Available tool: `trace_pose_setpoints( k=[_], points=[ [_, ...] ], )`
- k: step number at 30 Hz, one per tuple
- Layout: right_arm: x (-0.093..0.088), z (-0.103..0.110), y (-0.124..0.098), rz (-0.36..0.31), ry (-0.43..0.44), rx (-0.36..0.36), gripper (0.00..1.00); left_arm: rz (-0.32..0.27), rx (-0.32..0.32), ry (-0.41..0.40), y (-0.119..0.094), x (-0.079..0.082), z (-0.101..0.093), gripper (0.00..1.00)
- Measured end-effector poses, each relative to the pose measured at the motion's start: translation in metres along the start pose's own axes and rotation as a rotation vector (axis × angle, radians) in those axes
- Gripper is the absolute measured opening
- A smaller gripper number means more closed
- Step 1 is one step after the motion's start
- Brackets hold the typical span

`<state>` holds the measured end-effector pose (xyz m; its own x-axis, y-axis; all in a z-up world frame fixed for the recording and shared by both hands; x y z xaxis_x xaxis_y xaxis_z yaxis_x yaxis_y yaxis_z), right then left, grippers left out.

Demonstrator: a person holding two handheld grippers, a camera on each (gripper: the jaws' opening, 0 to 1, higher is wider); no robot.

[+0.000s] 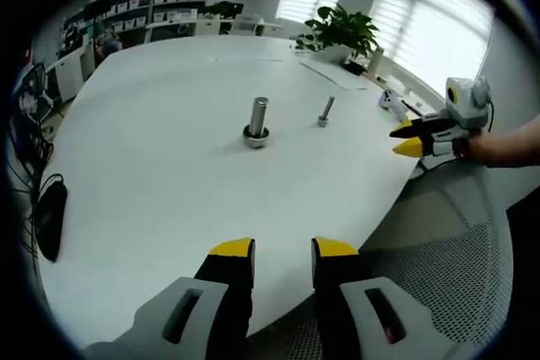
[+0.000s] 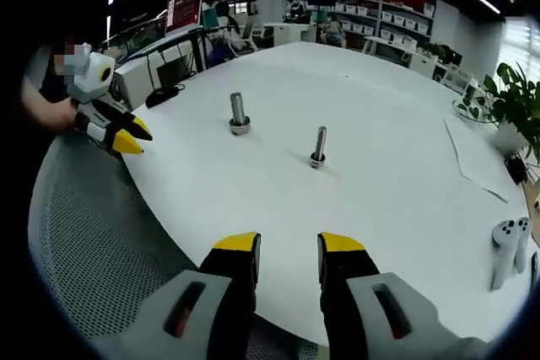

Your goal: Place the washer onto the threaded stud by aligning its center hole with the stud, sliding it down to the base, and recovering from edge contact or off-axis alignment until the washer reaches the visible bottom stop.

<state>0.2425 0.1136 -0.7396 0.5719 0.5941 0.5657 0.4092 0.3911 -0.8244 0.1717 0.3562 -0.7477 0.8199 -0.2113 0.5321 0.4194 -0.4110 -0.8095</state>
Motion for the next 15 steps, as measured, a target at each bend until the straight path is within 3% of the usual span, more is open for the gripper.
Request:
trace_pose_setpoints(
  k=[15],
  points=[
    [-0.0065,-0.0011,0.0044,0.025,0.005,0.008,0.29,0.006,0.011,-0.009,0.0013,-0.0007,0.0016,0.25]
  ],
)
Point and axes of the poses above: the point that each gripper's makers call its tool centre point, and the gripper's own axes: y roughly forward along the fingers, z roughly to its left, x roughly out of its top, the point moved 1 cm from there along -y, roughly backward along the fingers, and after that the axes turned 11 degrees about z, right-handed, at the moved point
